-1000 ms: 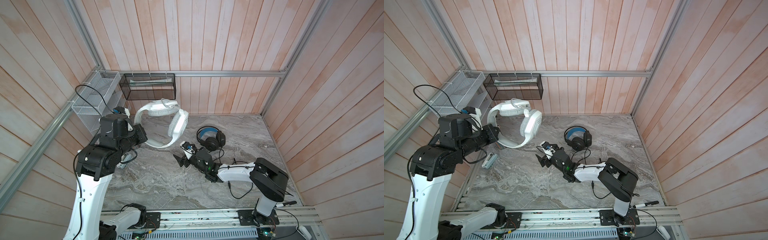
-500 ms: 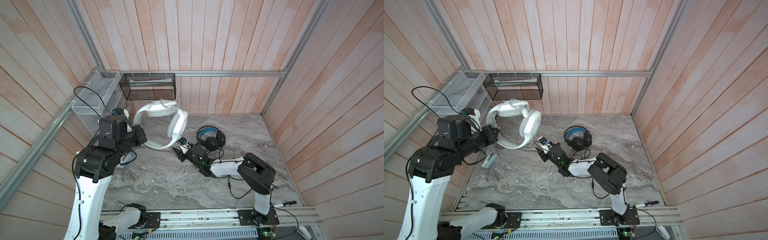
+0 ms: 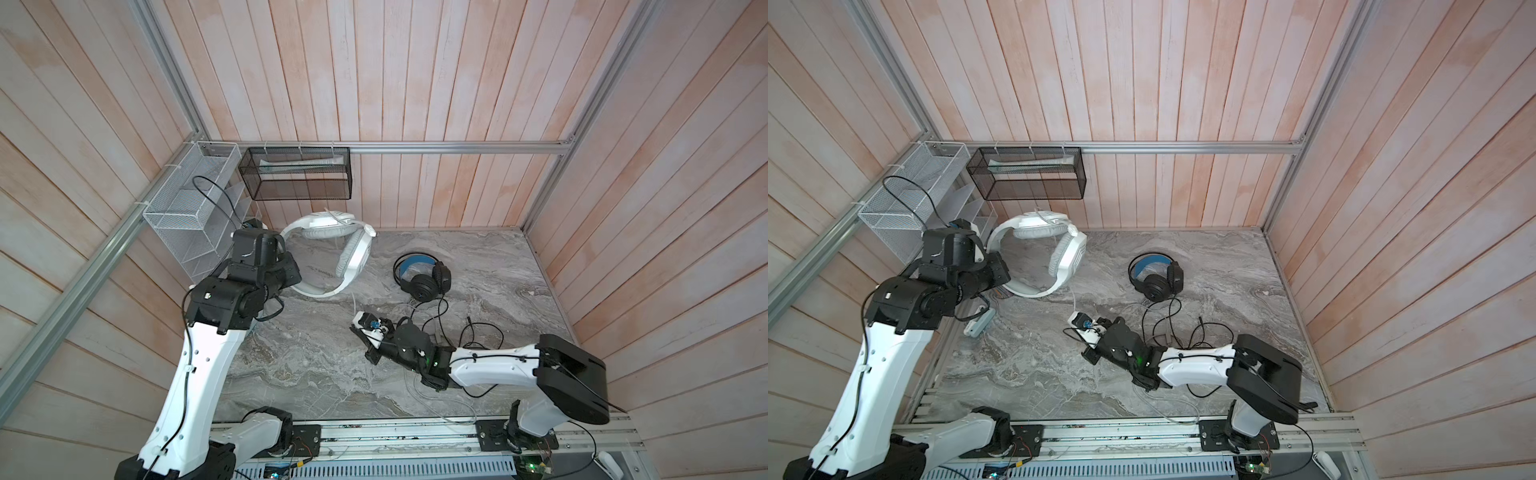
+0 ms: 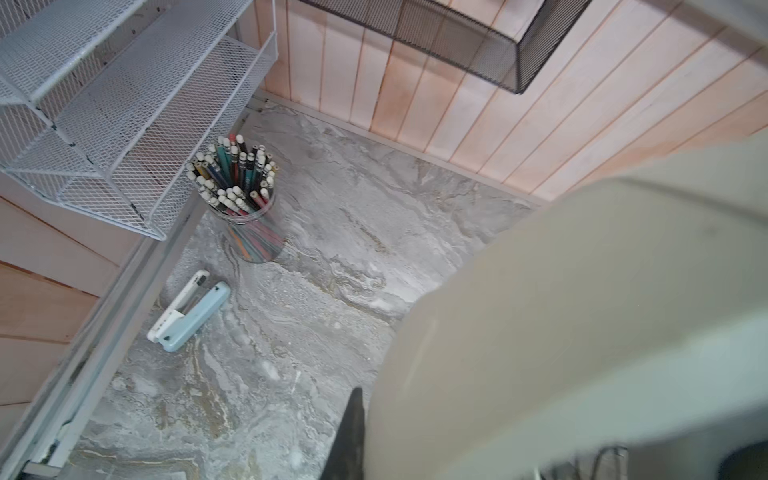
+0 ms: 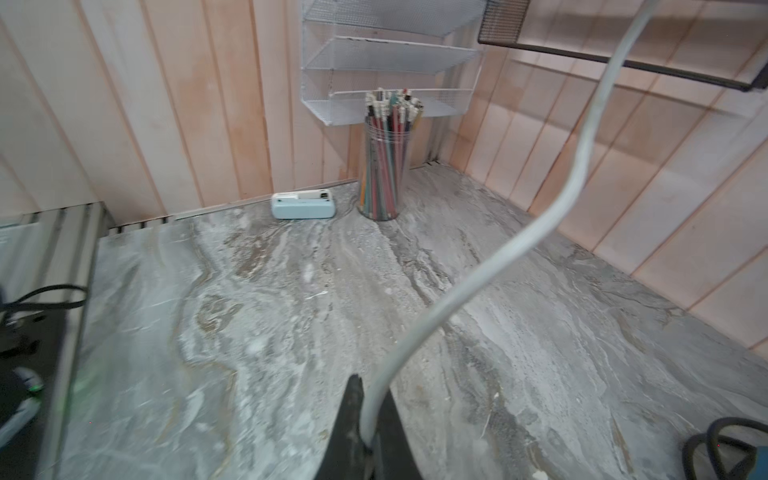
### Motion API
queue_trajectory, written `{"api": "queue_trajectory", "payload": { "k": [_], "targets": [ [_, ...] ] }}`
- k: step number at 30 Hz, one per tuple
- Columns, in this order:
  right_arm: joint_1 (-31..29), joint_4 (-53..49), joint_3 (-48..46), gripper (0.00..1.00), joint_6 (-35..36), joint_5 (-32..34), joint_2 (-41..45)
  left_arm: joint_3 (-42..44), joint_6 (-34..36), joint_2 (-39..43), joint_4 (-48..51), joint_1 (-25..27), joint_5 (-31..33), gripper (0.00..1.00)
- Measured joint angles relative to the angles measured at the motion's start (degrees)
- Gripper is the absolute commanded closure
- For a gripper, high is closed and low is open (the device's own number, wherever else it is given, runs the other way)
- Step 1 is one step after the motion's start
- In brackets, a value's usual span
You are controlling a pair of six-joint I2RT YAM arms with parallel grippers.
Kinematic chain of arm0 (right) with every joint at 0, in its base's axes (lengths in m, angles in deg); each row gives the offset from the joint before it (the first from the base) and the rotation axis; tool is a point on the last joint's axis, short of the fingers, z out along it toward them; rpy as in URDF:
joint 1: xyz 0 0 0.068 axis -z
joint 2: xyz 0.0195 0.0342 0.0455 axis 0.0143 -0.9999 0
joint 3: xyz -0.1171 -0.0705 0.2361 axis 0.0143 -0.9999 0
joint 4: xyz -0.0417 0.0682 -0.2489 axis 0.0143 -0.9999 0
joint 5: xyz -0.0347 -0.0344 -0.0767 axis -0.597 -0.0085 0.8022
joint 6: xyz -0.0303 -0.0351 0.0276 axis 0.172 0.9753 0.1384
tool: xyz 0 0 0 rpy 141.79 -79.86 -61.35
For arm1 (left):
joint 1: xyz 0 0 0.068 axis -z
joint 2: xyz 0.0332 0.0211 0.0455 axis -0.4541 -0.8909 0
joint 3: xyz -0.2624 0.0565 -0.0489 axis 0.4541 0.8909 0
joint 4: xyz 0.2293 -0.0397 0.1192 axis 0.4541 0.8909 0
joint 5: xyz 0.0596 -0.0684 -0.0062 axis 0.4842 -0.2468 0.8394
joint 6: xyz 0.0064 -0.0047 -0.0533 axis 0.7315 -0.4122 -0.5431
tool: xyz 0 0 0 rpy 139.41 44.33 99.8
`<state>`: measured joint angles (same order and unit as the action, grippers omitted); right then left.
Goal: Wrap the headphones
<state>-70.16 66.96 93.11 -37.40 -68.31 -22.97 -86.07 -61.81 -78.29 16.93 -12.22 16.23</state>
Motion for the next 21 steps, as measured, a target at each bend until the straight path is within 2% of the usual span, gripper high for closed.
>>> {"api": "queue_trajectory", "payload": {
  "k": [5, 8, 15, 21],
  "targets": [
    [-2.7, -12.7, 0.7, 1.00, 3.0, 0.9, 11.7, 10.0, 3.5, -2.4, -3.6, 0.0, 4.4, 1.00],
    [-2.7, -21.0, 4.5, 1.00, 5.0, 1.1, 15.3, 15.5, 5.3, -2.7, -5.2, 0.6, 6.1, 1.00],
    [-2.8, -37.2, 17.9, 1.00, 10.1, 2.1, 16.6, 22.4, 7.9, -1.9, -8.6, 5.6, 11.0, 1.00],
    [-2.9, -46.0, 25.8, 1.00, 14.3, 0.7, 15.4, 23.1, 8.9, -0.7, -10.6, 8.7, 14.2, 1.00]
  ]
}}
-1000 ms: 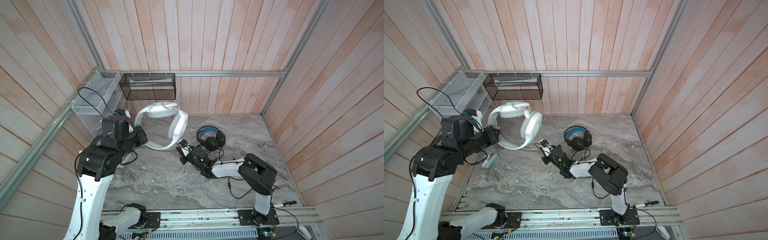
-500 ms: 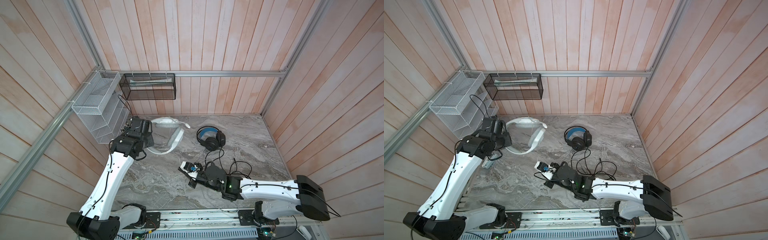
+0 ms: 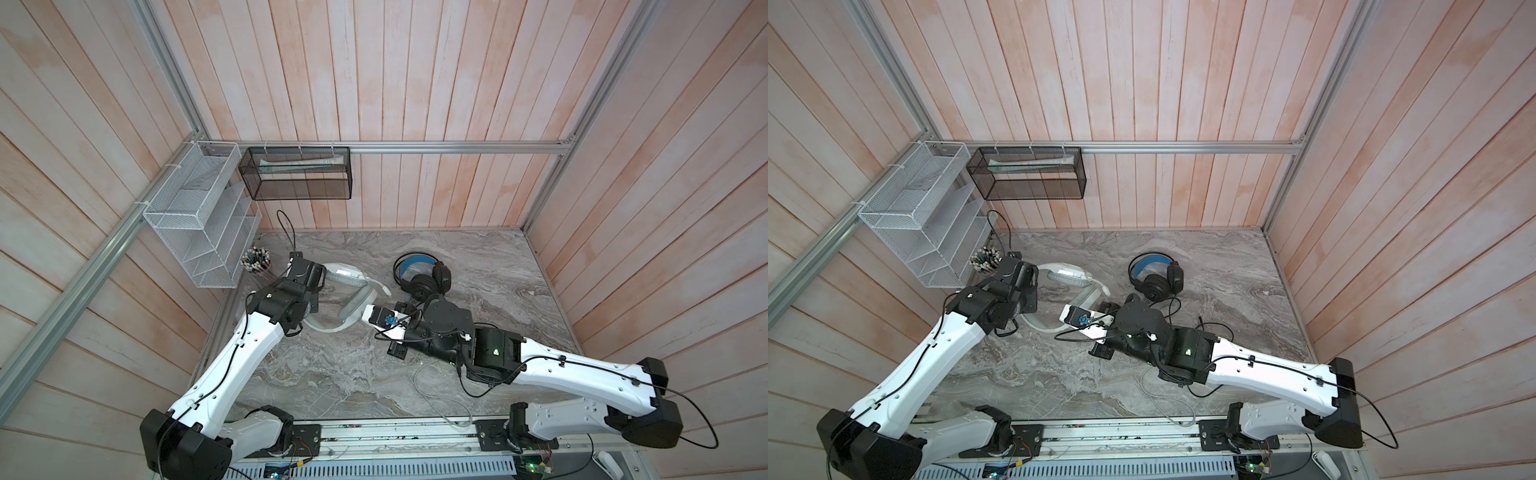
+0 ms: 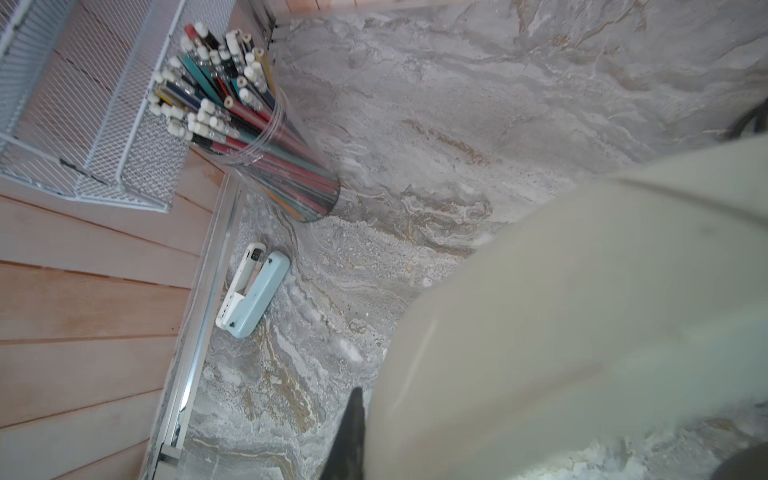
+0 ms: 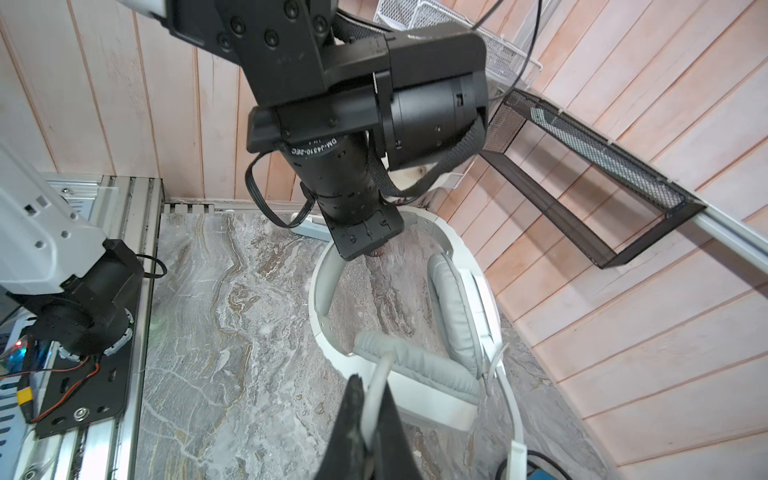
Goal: Wrap the headphones
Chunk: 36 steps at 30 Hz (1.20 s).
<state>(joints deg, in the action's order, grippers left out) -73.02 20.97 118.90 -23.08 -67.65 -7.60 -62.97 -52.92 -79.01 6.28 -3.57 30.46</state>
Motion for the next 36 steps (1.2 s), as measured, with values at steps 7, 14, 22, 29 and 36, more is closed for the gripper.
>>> {"api": "queue_trajectory", "payload": {
  "k": [7, 14, 22, 29, 36],
  "targets": [
    [-0.3, -6.0, 3.3, 1.00, 0.8, -4.7, -5.5, 0.0, -1.6, 0.3, 0.0, -0.3, 0.7, 1.00],
    [-0.4, -3.9, -7.7, 1.00, -1.5, -7.7, -5.2, -0.1, -4.1, 6.0, -0.1, -10.5, -11.8, 1.00],
    [-1.9, 0.0, -8.4, 1.00, -5.2, -11.8, -9.2, -0.5, -7.4, 5.6, -0.5, -16.0, -25.3, 1.00],
    [-2.8, 3.5, -11.8, 1.00, -7.0, -12.0, -11.1, -0.5, -9.3, 5.2, -1.2, -19.9, -32.0, 1.00],
    [-5.6, -1.3, -6.4, 1.00, -6.3, -9.3, -12.4, 2.9, -9.3, 4.5, -2.7, -19.3, -30.9, 1.00]
  ]
}}
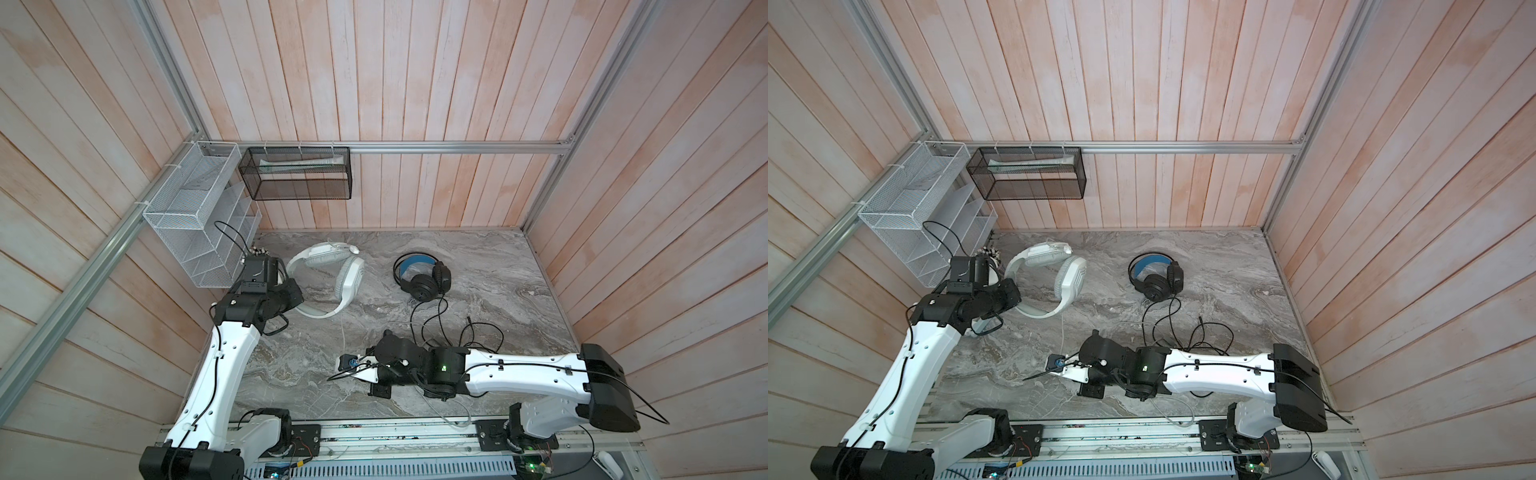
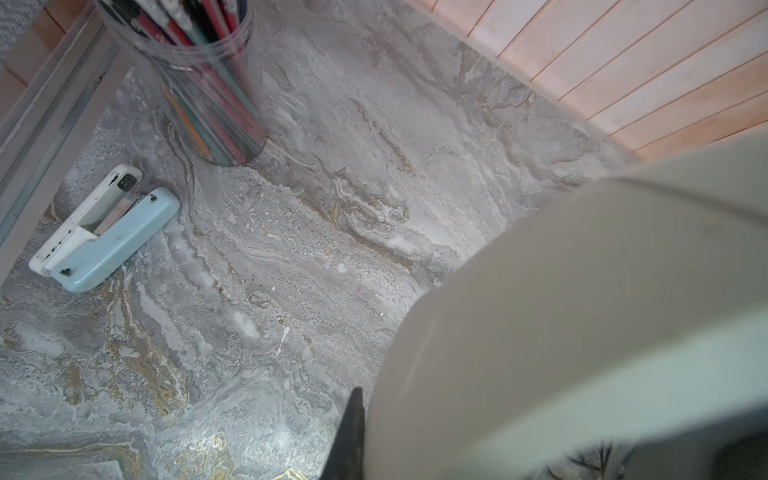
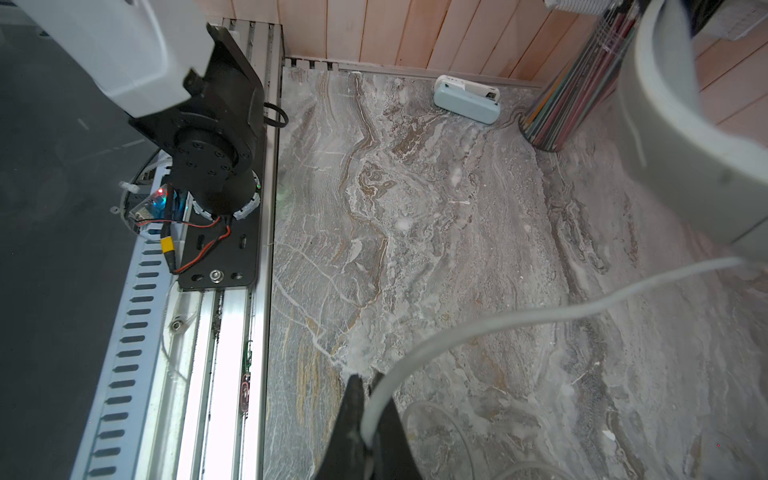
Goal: Wrap the headphones
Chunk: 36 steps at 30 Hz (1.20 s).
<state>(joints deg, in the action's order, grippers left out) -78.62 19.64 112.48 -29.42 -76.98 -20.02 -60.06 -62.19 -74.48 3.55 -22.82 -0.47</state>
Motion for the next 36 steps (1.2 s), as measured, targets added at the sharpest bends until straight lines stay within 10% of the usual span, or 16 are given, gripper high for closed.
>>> {"api": "queue_trajectory", "payload": {
  "k": [20, 36],
  "targets": [
    [1.1, -12.6, 11.4, 1.00, 10.4, 21.5, 0.1, 8.4, 0.9, -6.5, 0.7, 23.1, 22.1, 1.00],
    [2.9, -4.6, 11.3, 0.87, 14.2, 37.7, -2.1, 11.2, -0.5, -5.6, -1.7, 25.2, 21.1, 1.00]
  ]
}}
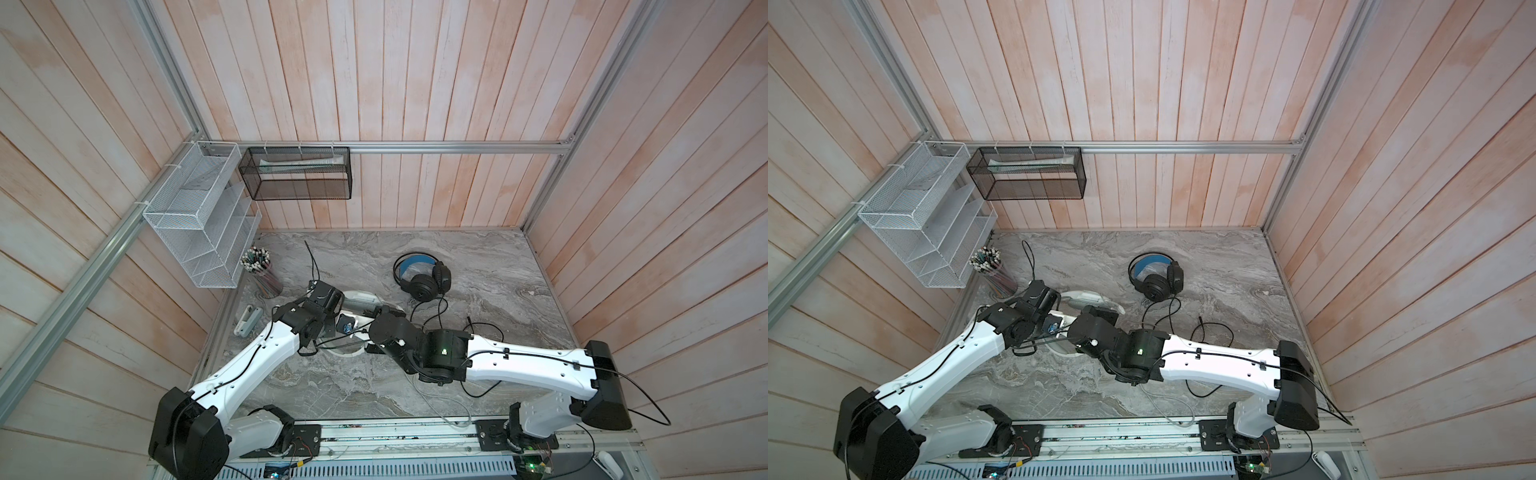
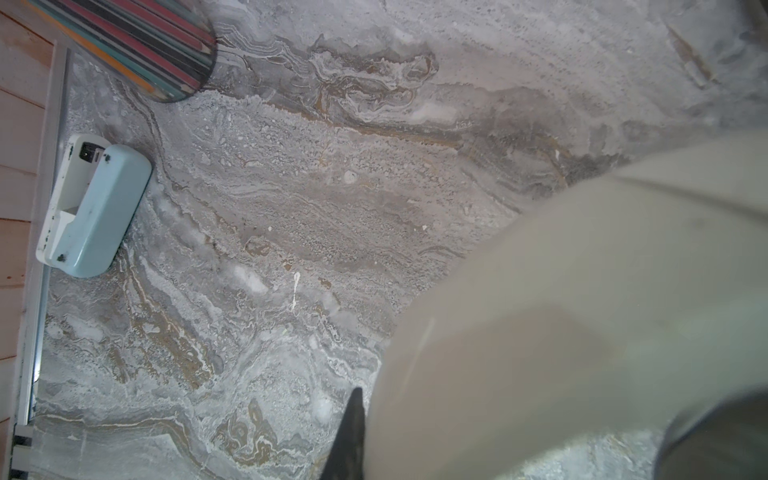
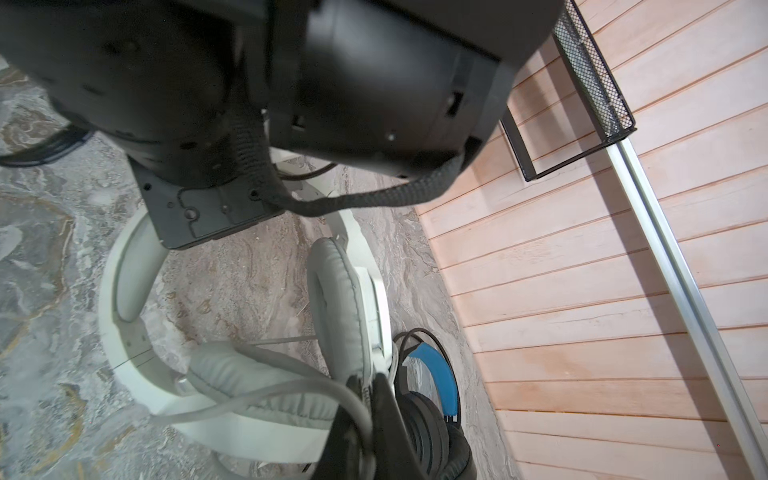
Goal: Wrap the headphones
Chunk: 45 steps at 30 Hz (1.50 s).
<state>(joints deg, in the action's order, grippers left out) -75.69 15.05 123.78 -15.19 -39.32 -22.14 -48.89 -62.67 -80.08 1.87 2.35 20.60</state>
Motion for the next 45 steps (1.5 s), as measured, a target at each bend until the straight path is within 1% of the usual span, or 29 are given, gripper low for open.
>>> {"api": "queue_trajectory", "payload": {
  "k": [7, 14, 16, 18, 19, 23, 27, 30, 32, 37, 40, 41, 42, 45],
  "targets": [
    [2.2, 4.9, -0.1, 0.77, 0.5, 0.8, -0.3, 1.3, 0.3, 1.1, -0.5, 0.5, -1.6, 1.00],
    [3.1, 8.1, -0.1, 0.76, 1.5, 2.3, -2.2, 2.0, 1.1, 3.2, -0.9, 0.7, -3.8, 1.00],
    [3.5, 9.1, -0.1, 0.73, 1.8, 2.9, -2.3, 2.0, 1.3, 4.0, -0.9, 0.7, -4.6, 1.00],
    [4.5, 10.0, -0.2, 0.68, 1.7, 3.4, -2.3, 2.0, 1.4, 4.8, -1.2, 0.7, -5.1, 1.00],
    [5.0, 10.4, -0.2, 0.67, 1.7, 3.4, -2.3, 2.0, 1.5, 5.1, -1.3, 0.7, -5.2, 1.00],
    [6.6, 10.8, -0.4, 0.67, 0.8, 2.9, -2.3, 2.0, 1.6, 5.8, -1.5, 0.7, -6.0, 1.00],
    [6.6, 10.8, -0.4, 0.67, 0.2, 2.2, -2.3, 2.2, 1.8, 5.9, -1.7, 0.9, -6.5, 1.00],
    [6.6, 10.8, -0.4, 0.64, 0.1, 2.3, -2.3, 2.3, 1.8, 6.3, -1.8, 1.1, -6.8, 1.00],
    [6.7, 11.0, -0.4, 0.57, 0.0, 2.4, -2.4, 2.3, 1.8, 6.8, -1.8, 1.2, -7.0, 1.00],
    [6.9, 12.1, -0.4, 0.55, -0.5, 3.6, -3.2, 2.4, 1.8, 8.3, -1.8, 1.2, -7.3, 1.00],
    [7.2, 12.7, -0.7, 0.56, -1.6, 3.6, -3.3, 2.5, 1.8, 9.3, -1.7, 1.2, -7.5, 1.00],
    [7.2, 13.0, -1.1, 0.60, -2.0, 3.6, -3.1, 2.5, 1.8, 9.7, -1.7, 1.2, -7.6, 1.00],
    [7.2, 13.2, -1.6, 0.67, -2.4, 3.5, -3.1, 2.5, 1.8, 10.0, -1.7, 1.2, -7.7, 1.00],
    [7.2, 13.6, -3.2, 0.81, -3.8, 2.3, -2.8, 2.5, 1.7, 10.1, -1.6, 1.2, -7.6, 1.00]
  ]
}}
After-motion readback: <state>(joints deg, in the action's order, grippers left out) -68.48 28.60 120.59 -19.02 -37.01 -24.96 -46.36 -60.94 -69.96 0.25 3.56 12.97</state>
